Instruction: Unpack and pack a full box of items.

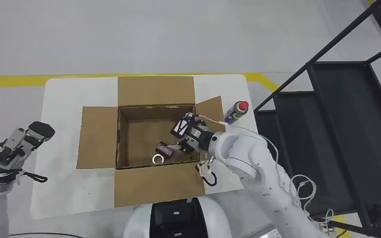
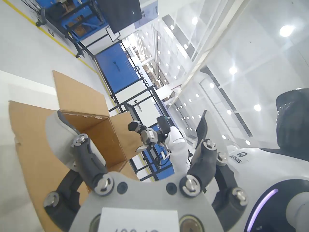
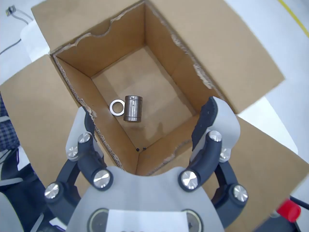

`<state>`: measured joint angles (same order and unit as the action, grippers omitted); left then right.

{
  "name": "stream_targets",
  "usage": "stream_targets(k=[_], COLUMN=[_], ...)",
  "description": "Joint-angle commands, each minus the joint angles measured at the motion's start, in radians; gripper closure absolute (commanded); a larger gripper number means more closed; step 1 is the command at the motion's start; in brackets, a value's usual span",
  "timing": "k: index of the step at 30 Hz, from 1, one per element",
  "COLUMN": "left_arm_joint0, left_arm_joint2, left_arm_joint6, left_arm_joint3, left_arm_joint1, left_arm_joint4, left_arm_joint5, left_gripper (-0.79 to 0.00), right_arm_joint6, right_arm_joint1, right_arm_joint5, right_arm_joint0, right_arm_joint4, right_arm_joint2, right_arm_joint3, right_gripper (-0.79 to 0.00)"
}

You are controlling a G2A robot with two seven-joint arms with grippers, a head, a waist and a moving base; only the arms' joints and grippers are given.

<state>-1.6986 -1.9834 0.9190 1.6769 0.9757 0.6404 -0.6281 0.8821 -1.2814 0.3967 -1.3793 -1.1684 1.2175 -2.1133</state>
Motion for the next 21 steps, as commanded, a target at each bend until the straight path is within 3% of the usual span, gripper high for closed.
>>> stream_targets(k=[1,5,10,16,21], left_arm_joint0=[0.001,0.001,0.001,0.001,0.001], left_arm_joint2=[0.001,0.001,0.001,0.001,0.001], left_arm_joint6=[0.001,0.001,0.001,0.001,0.001], left_arm_joint3=[0.0,0.0,0.0,0.0,0.0], left_arm_joint1=[0.0,0.0,0.0,0.0,0.0], left_arm_joint4=[0.0,0.0,0.0,0.0,0.0], left_arm_joint5=[0.0,0.0,0.0,0.0,0.0], left_gripper=[-0.785,-0.785,-0.785,-0.785,-0.785], right_arm_joint6=[-0.032,-0.151,-0.363,-0.546,-0.547], right_arm_joint1=[0.012,0.026,0.035,0.042,0.044], right_arm_joint5=[0.002,0.012,0.098,0.243,0.262], right_arm_joint0=[-0.071,-0.188,-0.313,-0.407,-0.416], right_arm_joint4=[0.038,0.112,0.197,0.241,0.236], right_arm_joint2=[0.125,0.324,0.504,0.595,0.595], right_arm_joint3=[-0.071,-0.134,-0.072,0.061,0.078], right_gripper=[-0.785,-0.785,-0.785,-0.785,-0.785])
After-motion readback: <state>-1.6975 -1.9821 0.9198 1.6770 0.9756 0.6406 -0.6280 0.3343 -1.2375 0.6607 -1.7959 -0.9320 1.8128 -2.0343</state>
